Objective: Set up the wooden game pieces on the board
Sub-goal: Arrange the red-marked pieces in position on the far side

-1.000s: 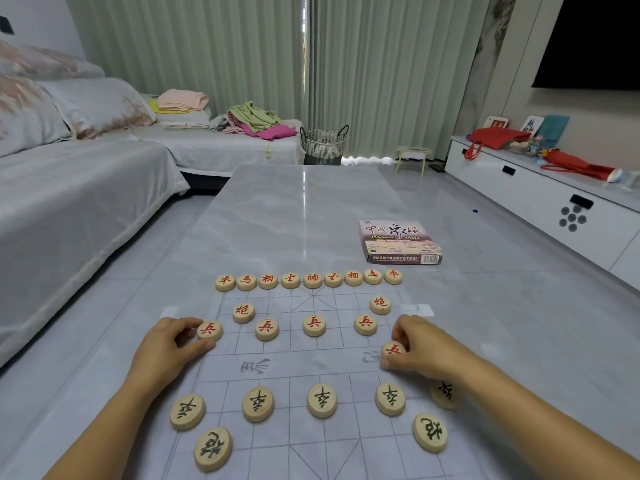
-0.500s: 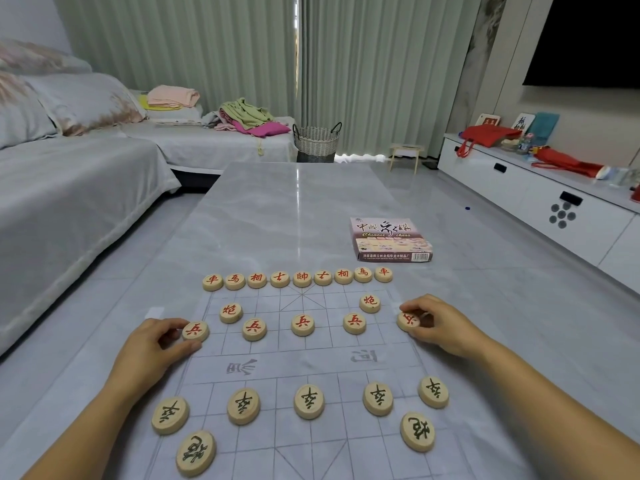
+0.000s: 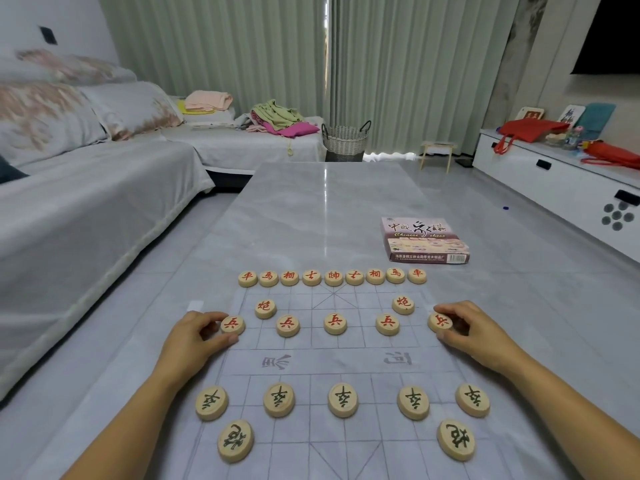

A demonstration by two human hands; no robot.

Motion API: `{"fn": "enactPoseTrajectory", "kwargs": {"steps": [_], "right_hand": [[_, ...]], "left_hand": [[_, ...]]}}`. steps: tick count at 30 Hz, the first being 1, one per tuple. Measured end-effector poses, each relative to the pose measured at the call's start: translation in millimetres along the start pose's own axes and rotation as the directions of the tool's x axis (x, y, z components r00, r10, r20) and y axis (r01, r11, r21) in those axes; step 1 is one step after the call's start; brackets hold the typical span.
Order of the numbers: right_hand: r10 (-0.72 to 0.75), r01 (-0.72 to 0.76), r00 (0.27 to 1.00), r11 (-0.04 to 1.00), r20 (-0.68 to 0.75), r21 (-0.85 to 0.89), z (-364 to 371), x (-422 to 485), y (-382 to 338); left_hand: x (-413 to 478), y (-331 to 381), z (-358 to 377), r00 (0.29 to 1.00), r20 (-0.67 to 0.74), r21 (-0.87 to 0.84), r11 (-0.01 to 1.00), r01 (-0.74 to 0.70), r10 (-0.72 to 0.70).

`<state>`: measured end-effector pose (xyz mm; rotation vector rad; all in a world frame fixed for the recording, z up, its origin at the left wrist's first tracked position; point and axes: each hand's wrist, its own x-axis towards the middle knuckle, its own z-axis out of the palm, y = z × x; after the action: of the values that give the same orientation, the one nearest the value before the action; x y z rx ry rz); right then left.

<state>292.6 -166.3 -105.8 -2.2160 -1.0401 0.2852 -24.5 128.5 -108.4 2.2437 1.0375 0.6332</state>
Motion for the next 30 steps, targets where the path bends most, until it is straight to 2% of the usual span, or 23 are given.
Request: {"fn": "enactPoseTrajectory", "kwargs": {"steps": [5, 23, 30], "right_hand": [[-0.037, 0.036, 0.999, 0.999, -0.012, -0.039, 3, -1, 0], [0.008, -0.008, 1.0, 1.0, 0.003, -0.008, 1, -3, -6], [0.097, -0.092, 0.995, 0.968, -0.01, 0.233, -5, -2, -8]], "left_hand": [[1, -1, 0, 1.0, -0.009, 0.024, 1.0, 0.001, 0.0], [0, 2, -1, 1.0, -0.005, -0.006, 1.0, 0.014, -0.014], [0, 4, -10, 0.99, 0.122, -0.098, 0.992, 0.076, -0.064]]}}
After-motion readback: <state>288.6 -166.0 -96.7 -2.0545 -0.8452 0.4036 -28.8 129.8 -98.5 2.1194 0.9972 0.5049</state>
